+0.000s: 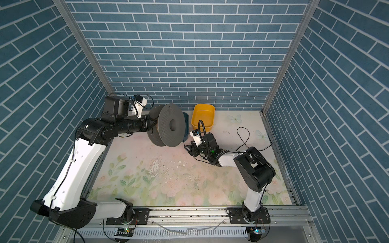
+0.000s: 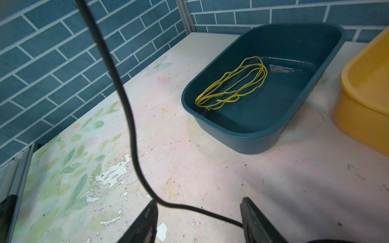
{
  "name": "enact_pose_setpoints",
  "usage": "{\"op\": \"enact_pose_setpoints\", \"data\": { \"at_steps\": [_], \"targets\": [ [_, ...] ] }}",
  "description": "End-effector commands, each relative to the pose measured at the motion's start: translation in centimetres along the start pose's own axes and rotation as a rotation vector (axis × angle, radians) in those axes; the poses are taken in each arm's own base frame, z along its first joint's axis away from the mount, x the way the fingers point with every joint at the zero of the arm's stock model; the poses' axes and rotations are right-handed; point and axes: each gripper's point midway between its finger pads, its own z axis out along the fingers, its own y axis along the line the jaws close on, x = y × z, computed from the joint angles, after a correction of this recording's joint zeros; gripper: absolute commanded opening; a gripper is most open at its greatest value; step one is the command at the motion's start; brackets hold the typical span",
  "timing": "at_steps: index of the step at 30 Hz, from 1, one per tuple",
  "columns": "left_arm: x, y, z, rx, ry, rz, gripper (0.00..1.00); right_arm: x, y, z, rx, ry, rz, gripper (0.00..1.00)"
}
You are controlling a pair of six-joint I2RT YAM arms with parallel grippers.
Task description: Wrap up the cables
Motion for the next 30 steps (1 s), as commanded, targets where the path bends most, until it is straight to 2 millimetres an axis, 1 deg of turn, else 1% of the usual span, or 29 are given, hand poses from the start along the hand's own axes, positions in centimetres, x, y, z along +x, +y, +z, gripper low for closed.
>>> {"op": "enact_pose_setpoints", "data": {
  "at_steps": [1, 6, 12, 17, 21, 24, 27, 28, 30],
  "targets": [
    [-1.7, -2.0, -1.7, 0.074, -0.077, 0.019, 0.00, -2.4, 0.4, 1.2, -0.006, -0.074, -0.089, 0.63],
    [-1.8, -2.1, -2.0, 0.074, -0.082, 0.021, 0.00, -2.1, 0.2, 2.5, 0.002, -0.071, -0.092, 0.63],
    [-1.9, -2.4, -2.1, 0.087, -0.083, 0.014, 0.00, -1.6, 0.3, 3.6, -0.012, -0.059, -0.089, 0.59],
    [-2.0, -2.5, -2.2, 0.089, -0.085, 0.013, 0.00, -1.2, 0.3, 4.0, -0.006, -0.052, -0.090, 0.51],
    [-2.0, -2.7, -2.3, 0.103, -0.083, 0.008, 0.00, -1.2, 0.4, 4.2, -0.008, -0.055, -0.086, 0.37],
    [-2.0, -2.5, -2.6, 0.089, -0.087, 0.014, 0.00, -1.4, 0.4, 4.2, -0.008, -0.062, -0.083, 0.25],
    [-2.0, -2.1, -2.5, 0.071, -0.093, 0.014, 0.00, -1.4, 0.5, 3.9, -0.011, -0.062, -0.073, 0.07],
    [-2.0, -1.9, -2.4, 0.061, -0.094, 0.013, 0.00, -1.3, 0.5, 3.7, -0.007, -0.059, -0.068, 0.00],
    [-2.0, -1.4, -2.0, 0.041, -0.099, 0.002, 0.00, -0.9, 0.6, 3.1, 0.001, -0.047, -0.051, 0.00]
  ]
}}
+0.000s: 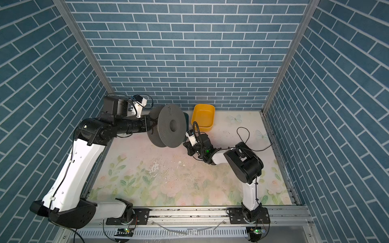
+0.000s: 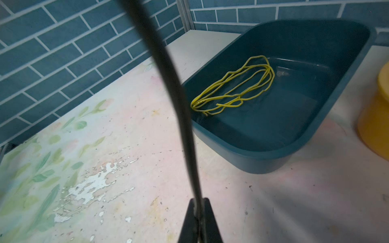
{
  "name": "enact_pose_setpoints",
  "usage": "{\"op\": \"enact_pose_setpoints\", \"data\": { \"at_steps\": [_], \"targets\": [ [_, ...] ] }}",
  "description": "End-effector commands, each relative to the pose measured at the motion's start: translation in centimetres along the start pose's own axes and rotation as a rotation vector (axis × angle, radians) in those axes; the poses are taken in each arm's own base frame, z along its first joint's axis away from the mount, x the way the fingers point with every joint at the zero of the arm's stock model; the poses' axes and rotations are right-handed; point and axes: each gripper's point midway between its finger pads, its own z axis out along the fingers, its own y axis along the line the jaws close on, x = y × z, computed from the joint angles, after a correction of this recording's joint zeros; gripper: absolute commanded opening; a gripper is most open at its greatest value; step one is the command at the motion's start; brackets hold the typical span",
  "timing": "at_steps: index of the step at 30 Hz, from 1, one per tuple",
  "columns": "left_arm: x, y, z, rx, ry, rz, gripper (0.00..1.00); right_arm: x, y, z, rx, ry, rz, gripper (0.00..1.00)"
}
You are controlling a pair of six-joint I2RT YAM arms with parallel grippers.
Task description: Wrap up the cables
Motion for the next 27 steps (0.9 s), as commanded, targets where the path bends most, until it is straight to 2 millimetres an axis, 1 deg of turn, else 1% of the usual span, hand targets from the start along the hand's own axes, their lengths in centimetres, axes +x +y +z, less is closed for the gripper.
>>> {"op": "enact_pose_setpoints", "data": {
  "at_steps": [1, 6, 12, 17, 20, 24, 27],
  "targets": [
    [-2.1, -0.8, -1.3, 0.020, -0.112, 0.007, 0.00, -1.0, 0.6, -0.9, 0.001, -0.024, -0.006, 0.00],
    [-2.2, -0.1, 0.3, 0.004, -0.108, -0.026, 0.00, 0.9, 1.4, -2.6, -0.010, 0.056, 0.038, 0.00],
    [-3.4, 1.2, 1.2, -0.043, -0.185, -0.070, 0.00, 1.8, 2.2, -4.4, -0.009, 0.084, 0.090, 0.00],
    [-4.0, 2.6, 2.8, -0.093, -0.213, -0.123, 0.00, 3.0, 3.5, -5.7, -0.011, 0.157, 0.088, 0.00],
    [-4.4, 3.8, 3.4, -0.145, -0.243, -0.143, 0.00, 3.3, 4.6, -6.3, -0.015, 0.183, 0.061, 0.00],
    [-4.6, 5.6, 3.6, -0.233, -0.290, -0.146, 0.00, 3.0, 6.4, -6.8, -0.012, 0.228, -0.011, 0.00],
    [-4.6, 7.0, 3.8, -0.322, -0.310, -0.122, 0.00, 2.4, 7.8, -7.2, -0.007, 0.251, -0.077, 0.00]
  ]
}}
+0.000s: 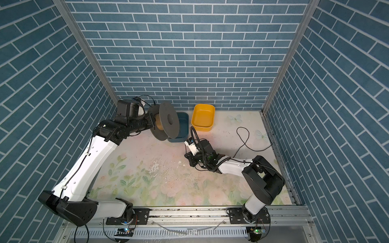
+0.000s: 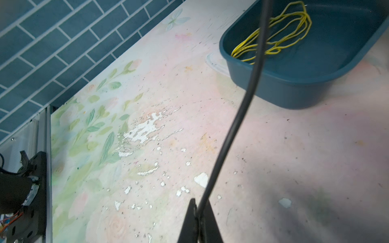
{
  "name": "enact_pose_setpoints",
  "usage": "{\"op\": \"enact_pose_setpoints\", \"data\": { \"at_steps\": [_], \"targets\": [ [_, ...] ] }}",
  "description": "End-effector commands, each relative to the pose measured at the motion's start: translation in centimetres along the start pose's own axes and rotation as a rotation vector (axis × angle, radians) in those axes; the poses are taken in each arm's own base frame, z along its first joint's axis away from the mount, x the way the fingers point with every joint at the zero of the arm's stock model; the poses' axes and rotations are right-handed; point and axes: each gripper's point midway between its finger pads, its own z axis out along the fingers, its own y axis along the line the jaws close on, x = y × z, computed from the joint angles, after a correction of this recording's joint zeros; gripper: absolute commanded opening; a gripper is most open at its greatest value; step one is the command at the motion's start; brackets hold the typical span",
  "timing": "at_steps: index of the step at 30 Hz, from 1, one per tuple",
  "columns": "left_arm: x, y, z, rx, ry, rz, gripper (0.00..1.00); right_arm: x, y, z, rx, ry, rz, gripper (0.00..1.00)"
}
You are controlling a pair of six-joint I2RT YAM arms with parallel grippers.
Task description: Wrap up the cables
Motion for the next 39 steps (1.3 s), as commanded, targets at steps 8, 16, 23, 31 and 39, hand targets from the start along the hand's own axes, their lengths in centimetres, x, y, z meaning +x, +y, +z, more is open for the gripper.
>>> {"op": "enact_pose_setpoints", "data": {
  "at_steps": [8, 16, 23, 31, 39],
  "targets": [
    [-2.2, 1.0, 1.5, -0.171, -0.163, 0.071, 0.00, -3.8, 4.6, -2.8, 0.026, 0.020, -0.201, 0.00],
    [-0.3, 0.3, 3.4, -0.292, -0.099, 0.218, 0.00, -8.5, 5.4, -5.4, 0.120, -0.070, -0.240, 0.00],
    [1.8, -0.8, 3.9, -0.318, -0.020, 0.334, 0.00, -12.4, 4.1, -7.4, 0.255, -0.174, -0.219, 0.00],
    [5.0, -1.6, 4.7, -0.301, 0.121, 0.427, 0.00, -16.1, 2.2, -9.0, 0.413, -0.267, -0.169, 0.00],
    [7.1, -2.0, 4.7, -0.258, 0.205, 0.486, 0.00, -18.5, 1.1, -10.5, 0.510, -0.336, -0.139, 0.00]
  ]
}}
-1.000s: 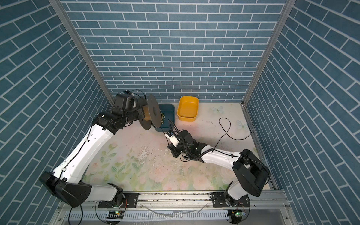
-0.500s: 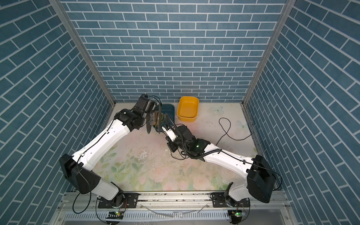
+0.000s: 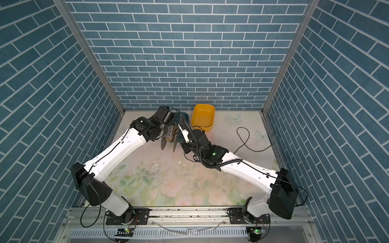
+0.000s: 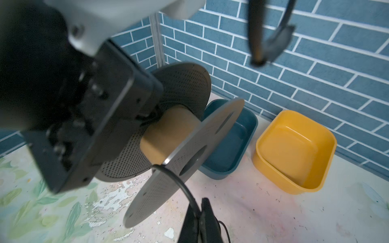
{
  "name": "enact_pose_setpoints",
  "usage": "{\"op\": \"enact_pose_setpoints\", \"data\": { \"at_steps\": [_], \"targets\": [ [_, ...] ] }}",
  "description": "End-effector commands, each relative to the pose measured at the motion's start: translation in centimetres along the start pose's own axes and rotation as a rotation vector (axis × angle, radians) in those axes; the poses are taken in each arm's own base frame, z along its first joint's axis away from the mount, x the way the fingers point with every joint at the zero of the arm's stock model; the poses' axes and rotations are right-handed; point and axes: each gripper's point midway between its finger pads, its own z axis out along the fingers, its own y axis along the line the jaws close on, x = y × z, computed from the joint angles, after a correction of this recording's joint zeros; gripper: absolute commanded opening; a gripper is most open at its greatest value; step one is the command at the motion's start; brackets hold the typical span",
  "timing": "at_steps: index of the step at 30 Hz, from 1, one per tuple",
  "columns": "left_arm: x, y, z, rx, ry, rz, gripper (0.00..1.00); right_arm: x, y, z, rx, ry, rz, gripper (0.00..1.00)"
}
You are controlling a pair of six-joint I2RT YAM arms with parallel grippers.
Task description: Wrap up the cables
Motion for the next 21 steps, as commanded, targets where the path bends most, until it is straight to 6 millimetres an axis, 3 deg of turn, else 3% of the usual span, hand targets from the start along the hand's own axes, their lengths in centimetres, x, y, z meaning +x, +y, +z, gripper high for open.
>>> {"op": "enact_pose_setpoints", "data": {
  "at_steps": [1, 14, 21],
  "targets": [
    [0.2, 0.0, -0.8, 0.016, 0.011, 0.039, 0.00, -3.4, -2.0, -0.4, 0.109, -0.066, 0.045, 0.00],
    [2.2, -1.1, -1.9, 0.100, 0.031, 0.193, 0.00, -3.1, -6.6, -0.1, 0.205, -0.004, 0.115, 0.00],
    [2.7, -2.1, -2.6, 0.176, 0.055, 0.260, 0.02, -1.4, -8.7, 0.8, 0.165, 0.086, 0.185, 0.00]
  ]
}}
